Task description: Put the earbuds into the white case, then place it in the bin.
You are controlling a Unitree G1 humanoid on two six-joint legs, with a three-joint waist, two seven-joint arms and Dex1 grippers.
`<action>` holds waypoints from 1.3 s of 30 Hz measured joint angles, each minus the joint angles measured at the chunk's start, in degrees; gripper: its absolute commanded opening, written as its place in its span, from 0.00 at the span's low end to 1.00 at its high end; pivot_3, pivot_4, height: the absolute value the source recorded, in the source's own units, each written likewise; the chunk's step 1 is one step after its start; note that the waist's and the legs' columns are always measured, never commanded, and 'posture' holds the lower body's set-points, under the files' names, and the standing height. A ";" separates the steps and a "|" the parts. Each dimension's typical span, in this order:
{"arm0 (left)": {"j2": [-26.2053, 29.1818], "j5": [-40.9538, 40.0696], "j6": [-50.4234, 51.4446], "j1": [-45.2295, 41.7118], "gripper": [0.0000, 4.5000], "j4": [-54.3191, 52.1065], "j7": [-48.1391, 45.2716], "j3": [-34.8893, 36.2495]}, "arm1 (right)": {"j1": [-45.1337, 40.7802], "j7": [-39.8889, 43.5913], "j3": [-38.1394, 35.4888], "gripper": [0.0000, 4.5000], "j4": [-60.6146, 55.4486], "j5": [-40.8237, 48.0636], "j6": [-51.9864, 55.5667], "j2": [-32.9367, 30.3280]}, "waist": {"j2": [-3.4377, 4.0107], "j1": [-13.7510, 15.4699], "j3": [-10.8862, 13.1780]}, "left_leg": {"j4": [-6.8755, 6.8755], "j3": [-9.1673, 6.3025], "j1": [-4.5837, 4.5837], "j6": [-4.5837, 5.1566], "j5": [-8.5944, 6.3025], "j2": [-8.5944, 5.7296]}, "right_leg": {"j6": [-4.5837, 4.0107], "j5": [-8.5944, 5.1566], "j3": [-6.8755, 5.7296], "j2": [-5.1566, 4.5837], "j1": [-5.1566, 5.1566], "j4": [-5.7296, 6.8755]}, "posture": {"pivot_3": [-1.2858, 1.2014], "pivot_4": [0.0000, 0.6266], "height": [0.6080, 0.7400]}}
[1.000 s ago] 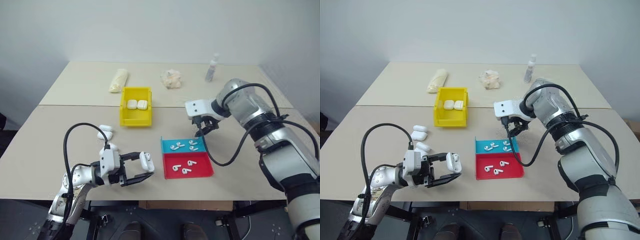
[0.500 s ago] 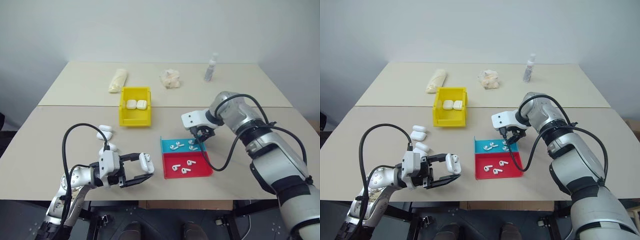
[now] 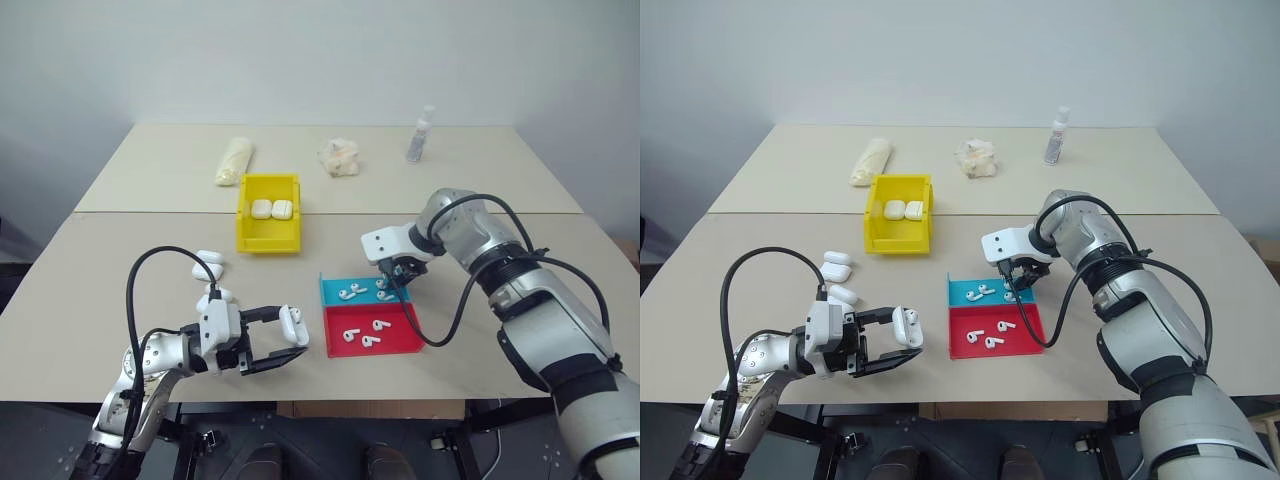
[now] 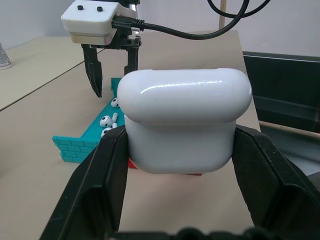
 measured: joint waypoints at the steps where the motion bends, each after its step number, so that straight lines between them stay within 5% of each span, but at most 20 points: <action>1: 0.00 0.00 0.00 0.03 0.62 0.00 0.07 0.00 | 0.00 -0.11 0.00 0.60 0.00 -0.07 -0.09 0.06 | 0.00 0.00 0.00 | 0.00 0.00 0.00 0.00 0.00 0.00 | 0.00 0.00 0.00 0.00 0.00 0.00 | 0.52 0.24 1.00; 27: 0.16 0.03 0.74 0.25 0.62 -0.84 1.31 -0.09 | 1.29 -0.84 -0.04 0.60 -0.50 -0.95 -0.71 0.95 | 0.00 0.00 0.00 | 0.00 0.00 0.04 0.00 0.00 0.00 | 0.00 0.00 0.00 0.00 0.03 0.01 | 0.52 0.24 1.00; 31: 0.16 0.03 1.08 0.33 0.62 -0.85 1.32 -0.09 | 1.53 -0.77 -0.10 0.41 -0.81 -0.99 -0.79 0.95 | 0.00 0.00 0.00 | 0.00 0.00 0.05 0.00 0.00 0.00 | 0.00 0.00 0.00 0.00 0.05 0.01 | 0.52 0.24 1.00; 39: 0.15 0.02 1.22 0.43 0.62 -1.29 1.31 -0.10 | 1.81 -0.79 -0.33 0.41 -1.20 -1.01 -0.80 0.94 | 0.00 0.00 0.00 | 0.00 0.00 0.05 -0.01 0.00 0.00 | 0.00 0.00 0.00 0.00 0.05 0.00 | 0.52 0.24 1.00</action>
